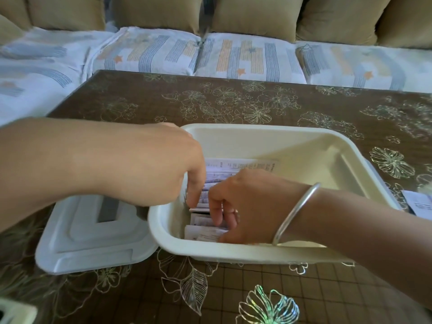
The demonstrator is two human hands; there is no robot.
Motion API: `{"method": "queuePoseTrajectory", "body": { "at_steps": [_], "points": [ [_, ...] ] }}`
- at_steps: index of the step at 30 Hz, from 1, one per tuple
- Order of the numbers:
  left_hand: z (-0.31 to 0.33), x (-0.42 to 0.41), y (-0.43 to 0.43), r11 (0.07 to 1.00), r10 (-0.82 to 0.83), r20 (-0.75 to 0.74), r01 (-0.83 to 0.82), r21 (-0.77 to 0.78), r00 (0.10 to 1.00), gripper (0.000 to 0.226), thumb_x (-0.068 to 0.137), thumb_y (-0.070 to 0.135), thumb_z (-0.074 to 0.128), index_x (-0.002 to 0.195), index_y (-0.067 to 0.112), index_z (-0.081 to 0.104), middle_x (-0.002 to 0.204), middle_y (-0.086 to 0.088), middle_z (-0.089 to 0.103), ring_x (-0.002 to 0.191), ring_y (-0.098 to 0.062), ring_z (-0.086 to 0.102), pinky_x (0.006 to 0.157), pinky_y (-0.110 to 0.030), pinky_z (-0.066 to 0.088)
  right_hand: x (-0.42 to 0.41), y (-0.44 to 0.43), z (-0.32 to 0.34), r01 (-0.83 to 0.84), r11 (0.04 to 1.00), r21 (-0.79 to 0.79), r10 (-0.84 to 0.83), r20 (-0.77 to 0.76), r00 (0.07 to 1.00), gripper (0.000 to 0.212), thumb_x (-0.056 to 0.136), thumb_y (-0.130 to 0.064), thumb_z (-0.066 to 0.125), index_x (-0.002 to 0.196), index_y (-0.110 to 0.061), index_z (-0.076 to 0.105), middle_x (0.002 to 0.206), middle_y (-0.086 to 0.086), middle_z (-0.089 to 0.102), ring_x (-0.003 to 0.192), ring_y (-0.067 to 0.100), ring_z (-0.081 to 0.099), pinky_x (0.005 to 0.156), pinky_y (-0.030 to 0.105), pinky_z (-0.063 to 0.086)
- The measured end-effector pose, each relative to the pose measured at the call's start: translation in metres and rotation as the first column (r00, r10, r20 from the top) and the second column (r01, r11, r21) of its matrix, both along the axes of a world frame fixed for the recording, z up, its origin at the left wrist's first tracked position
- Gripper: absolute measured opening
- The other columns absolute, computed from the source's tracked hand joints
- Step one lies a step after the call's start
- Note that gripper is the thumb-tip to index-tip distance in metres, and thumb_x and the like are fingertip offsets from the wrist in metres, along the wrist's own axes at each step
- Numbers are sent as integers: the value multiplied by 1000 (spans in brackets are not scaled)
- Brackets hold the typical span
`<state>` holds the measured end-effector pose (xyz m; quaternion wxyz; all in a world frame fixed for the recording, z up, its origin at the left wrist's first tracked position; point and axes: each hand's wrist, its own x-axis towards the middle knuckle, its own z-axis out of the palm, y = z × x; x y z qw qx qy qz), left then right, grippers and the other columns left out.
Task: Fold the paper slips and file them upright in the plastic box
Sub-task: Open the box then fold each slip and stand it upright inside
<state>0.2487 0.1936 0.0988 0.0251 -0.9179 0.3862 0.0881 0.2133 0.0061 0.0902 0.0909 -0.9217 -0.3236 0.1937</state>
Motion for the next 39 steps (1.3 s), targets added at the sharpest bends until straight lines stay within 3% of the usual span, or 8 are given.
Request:
{"method": "queuePoseTrajectory", "body": {
  "at_steps": [6,13,16,19,22,26,34,39],
  "points": [
    [3,-13,-17,990,100,25,-97,-98,995,34,86,8,39,87,23,69,91,-2,65,97,-25,58,101,-43,39,5,6,0,73,994,85,-55,-198,979,10,83,-27,73,92,-29,68,83,-13,68,48,-14,53,61,9,45],
    [17,-14,-10,997,75,-77,-77,-23,994,52,63,11,22,76,44,59,85,20,57,102,-5,49,110,-37,35,4,12,-7,74,994,78,-58,-184,981,18,85,-19,67,96,-31,73,68,-18,58,47,-16,50,58,3,39],
    [24,-19,-12,991,98,-142,-109,-75,985,49,63,14,21,61,52,52,74,31,56,91,-1,49,106,-39,41,7,6,-2,155,978,138,-115,-260,959,8,85,-19,70,92,-22,70,73,-9,68,49,-2,63,62,14,53],
    [26,-27,-9,973,164,-157,-186,-139,974,52,67,15,25,64,58,54,66,14,58,78,-7,57,95,-42,49,6,-8,12,260,947,190,-212,-240,947,6,86,-21,71,91,-21,68,67,-4,70,52,8,68,60,22,57],
    [27,-42,-19,940,192,-155,-227,-254,969,47,77,12,34,78,44,68,71,7,63,76,-16,63,78,-36,51,-3,-27,27,325,908,264,-297,-141,944,4,88,-22,68,91,-23,69,61,-8,69,52,5,67,59,21,57],
    [34,-71,-48,865,166,-86,-187,-466,982,42,74,18,34,76,40,70,71,28,61,79,0,58,72,-15,44,-38,-57,41,386,782,489,-430,-24,902,13,87,-14,68,86,-27,69,62,-7,69,50,8,66,58,31,58],
    [45,-145,-103,652,243,-10,-171,-738,970,38,85,3,54,69,31,74,56,19,58,57,6,54,50,-1,34,-155,-125,12,528,209,823,-771,-193,607,14,86,0,65,85,-13,68,66,4,66,48,8,59,44,18,46],
    [5,-181,-139,703,119,-190,-218,-677,975,39,90,5,52,74,33,73,62,22,62,59,1,58,51,-6,36,-209,-176,-58,704,369,607,-921,138,363,18,85,-14,69,86,-32,66,93,-8,69,88,14,64,71,21,50]
  ]
}}
